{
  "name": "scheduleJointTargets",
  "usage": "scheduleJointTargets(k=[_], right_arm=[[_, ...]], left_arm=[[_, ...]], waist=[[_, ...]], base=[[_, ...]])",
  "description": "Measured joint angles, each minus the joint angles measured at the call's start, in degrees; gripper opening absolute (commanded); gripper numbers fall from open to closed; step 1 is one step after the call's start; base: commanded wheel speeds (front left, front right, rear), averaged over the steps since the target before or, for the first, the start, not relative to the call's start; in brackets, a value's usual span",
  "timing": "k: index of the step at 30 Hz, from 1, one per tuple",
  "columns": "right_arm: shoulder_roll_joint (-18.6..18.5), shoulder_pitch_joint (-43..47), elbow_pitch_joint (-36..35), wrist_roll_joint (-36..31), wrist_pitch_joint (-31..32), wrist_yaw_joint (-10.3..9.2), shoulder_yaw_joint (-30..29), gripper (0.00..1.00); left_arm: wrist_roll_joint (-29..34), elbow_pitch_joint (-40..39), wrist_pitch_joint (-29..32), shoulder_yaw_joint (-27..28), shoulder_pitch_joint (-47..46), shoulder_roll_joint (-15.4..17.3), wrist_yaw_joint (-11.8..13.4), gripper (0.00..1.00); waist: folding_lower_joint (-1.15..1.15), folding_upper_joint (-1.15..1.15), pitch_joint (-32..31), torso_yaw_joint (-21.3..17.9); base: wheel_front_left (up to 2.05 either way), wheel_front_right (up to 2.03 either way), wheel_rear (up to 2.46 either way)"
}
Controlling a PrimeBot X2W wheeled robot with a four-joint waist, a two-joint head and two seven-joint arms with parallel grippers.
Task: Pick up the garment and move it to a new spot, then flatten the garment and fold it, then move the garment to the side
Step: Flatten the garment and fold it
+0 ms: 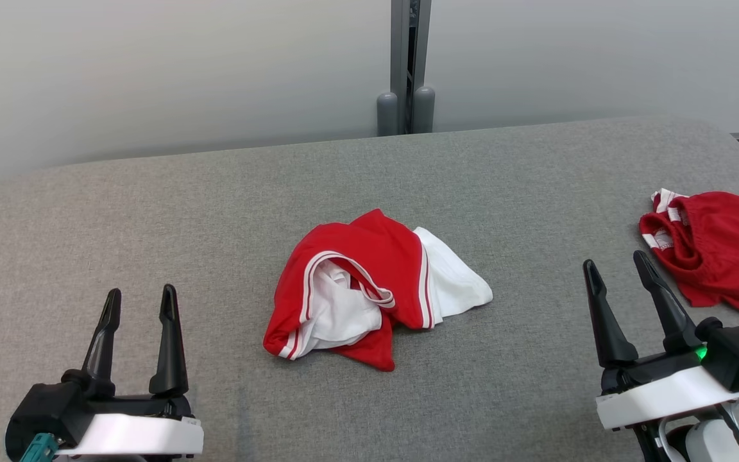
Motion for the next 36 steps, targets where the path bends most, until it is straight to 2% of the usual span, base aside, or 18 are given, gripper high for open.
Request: scheduleJointTargets(k=[11,21,28,36], right_arm=[[-0.05,0.00,1.76,0.16,0.00,0.00,0.34,1.00],[-0.67,-0.76,7.26,1.16,0.01,0.00,1.67,1.00],[-0.89,-4.14,13.71,1.42,2.77,0.00,1.98,1.00],[-0.85,-12.45,26.36,2.18,11.28,0.00,2.86,1.00]], left_arm=[[0.14,0.23,0.00,-0.03,-0.44,-0.23,-0.45,1.00],[-0.08,0.79,0.00,-2.03,-0.84,-0.38,-1.31,1.00],[-0.73,1.18,-0.01,-2.64,-1.80,-0.46,-1.51,1.00],[-1.33,2.18,-0.03,-4.07,-3.31,-0.49,-1.97,1.00]], waist=[[0.00,0.00,0.27,1.03],[0.00,0.00,0.46,3.83],[0.00,0.00,1.01,5.89],[0.00,0.00,2.50,9.74]], base=[[0.00,0.00,0.00],[0.00,0.00,0.00],[0.00,0.00,0.00],[0.00,0.00,0.00]])
